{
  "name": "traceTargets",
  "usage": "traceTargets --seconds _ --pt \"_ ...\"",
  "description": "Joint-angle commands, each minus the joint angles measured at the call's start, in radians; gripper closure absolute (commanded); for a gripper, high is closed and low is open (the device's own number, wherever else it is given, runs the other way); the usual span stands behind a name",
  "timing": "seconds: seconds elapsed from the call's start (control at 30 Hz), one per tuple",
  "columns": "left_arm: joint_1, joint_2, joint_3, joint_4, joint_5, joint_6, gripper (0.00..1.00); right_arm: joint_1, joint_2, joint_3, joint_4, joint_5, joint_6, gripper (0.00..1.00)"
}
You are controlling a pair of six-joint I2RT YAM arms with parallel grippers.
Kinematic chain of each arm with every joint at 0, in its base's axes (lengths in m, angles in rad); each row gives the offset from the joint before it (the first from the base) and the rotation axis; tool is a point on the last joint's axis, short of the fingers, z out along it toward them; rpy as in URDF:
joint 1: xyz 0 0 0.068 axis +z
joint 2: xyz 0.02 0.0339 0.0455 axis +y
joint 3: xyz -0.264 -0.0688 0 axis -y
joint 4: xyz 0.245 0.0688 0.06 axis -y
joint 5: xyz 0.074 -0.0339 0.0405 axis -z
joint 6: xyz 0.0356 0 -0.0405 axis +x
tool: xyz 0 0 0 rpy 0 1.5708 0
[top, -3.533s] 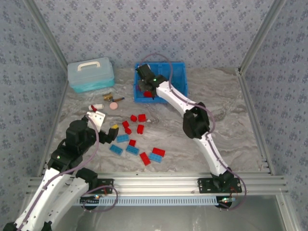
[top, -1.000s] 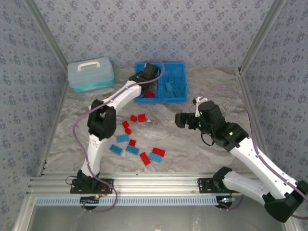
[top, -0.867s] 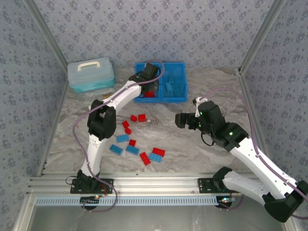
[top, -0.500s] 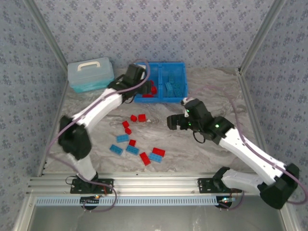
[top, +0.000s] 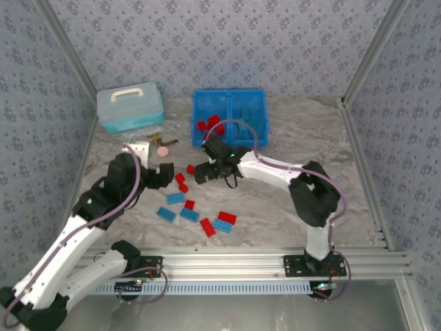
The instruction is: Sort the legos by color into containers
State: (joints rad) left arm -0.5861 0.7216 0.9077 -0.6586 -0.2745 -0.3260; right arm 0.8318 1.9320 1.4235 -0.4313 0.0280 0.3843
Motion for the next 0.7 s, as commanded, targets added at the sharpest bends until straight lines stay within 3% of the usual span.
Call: traceTargets --seconds 0.0,0.27,0.67 --pt "0.004 -0.077 -0.037 -0.088 -0.038 -0.045 0.02 0.001 0.092 0.095 0.02 -0.011 -0.032 0.0" --pt "0.003 -0.126 -0.095 -0.167 -0.031 -0.059 0.01 -0.037 0.258 0.212 0.0 -0.019 -0.079 0.11" --pt "0.003 -0.078 -0.099 -0.102 0.001 -0.067 0.01 -0.06 0.325 0.267 -0.039 -0.076 -0.096 0.54"
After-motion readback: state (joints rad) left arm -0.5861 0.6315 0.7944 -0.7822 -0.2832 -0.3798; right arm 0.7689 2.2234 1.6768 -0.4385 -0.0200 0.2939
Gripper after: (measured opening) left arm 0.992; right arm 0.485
